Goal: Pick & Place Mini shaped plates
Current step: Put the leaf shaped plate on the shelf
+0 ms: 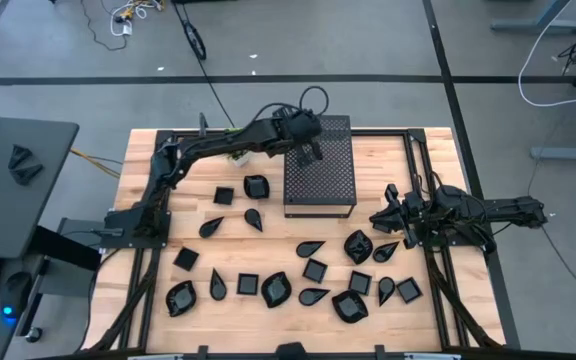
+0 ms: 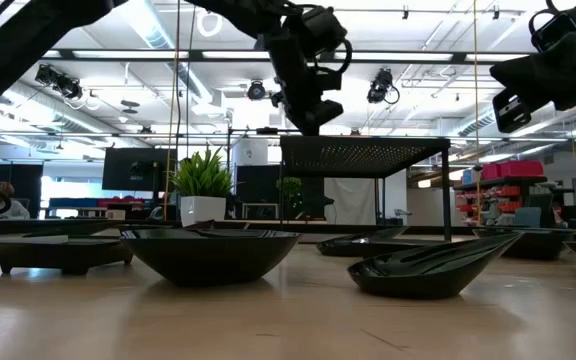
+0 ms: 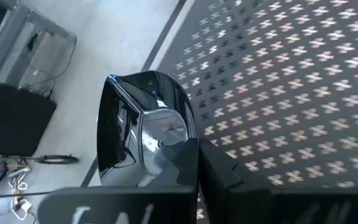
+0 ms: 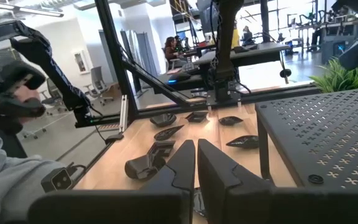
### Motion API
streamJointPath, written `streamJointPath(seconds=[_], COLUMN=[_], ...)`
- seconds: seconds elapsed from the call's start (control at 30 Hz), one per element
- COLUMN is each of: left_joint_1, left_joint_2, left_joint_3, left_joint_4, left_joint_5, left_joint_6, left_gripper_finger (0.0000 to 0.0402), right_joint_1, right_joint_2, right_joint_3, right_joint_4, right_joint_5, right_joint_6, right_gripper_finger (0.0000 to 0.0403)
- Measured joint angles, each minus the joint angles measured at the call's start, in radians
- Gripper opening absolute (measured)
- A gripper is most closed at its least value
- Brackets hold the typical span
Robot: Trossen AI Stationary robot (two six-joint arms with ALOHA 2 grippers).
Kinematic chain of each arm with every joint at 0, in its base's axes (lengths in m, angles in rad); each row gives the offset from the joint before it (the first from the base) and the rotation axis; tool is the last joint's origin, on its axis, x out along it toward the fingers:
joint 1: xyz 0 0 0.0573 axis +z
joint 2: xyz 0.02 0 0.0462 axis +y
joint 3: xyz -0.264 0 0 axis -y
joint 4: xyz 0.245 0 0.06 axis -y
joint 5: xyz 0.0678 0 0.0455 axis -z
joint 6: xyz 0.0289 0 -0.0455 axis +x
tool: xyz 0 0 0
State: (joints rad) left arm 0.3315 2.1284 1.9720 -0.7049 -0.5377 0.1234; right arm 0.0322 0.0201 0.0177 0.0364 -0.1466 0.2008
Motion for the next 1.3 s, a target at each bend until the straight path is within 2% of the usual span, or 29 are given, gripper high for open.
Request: streamJointPath(seconds=[0.23,0.5,0.63,0.97,1.3], left_joint_1=[0.030,0.031,0.031,0.030,0.027], left_joint_2=[0.000,0.000,0.010,0.014,0.040], left_joint_3=[0.001,0.001,0.003,0.001,0.001], left_joint_4=[0.007,0.035,0.043,0.035,0.019], left_joint_5=[0.069,0.074,0.120,0.119,0.127], left_joint_6=[-0.034,-0.037,-0.059,-0.060,-0.060], left_gripper_finger=[0.0011,0.0009,0.0016,0.0008,0.0024], right_joint_1=[0.000,0.000,0.000,0.000,0.000], right_joint_2=[0.000,0.000,0.000,0.000,0.000], right_joint_3=[0.000,0.000,0.000,0.000,0.000], right_joint_4=[0.000,0.000,0.000,0.000,0.000], right_joint_5=[0.000,0.000,0.000,0.000,0.000], right_joint_6=[0.000,0.000,0.000,0.000,0.000], right_gripper_finger=[0.0025,0.0025,0.0025,0.0025,0.0025])
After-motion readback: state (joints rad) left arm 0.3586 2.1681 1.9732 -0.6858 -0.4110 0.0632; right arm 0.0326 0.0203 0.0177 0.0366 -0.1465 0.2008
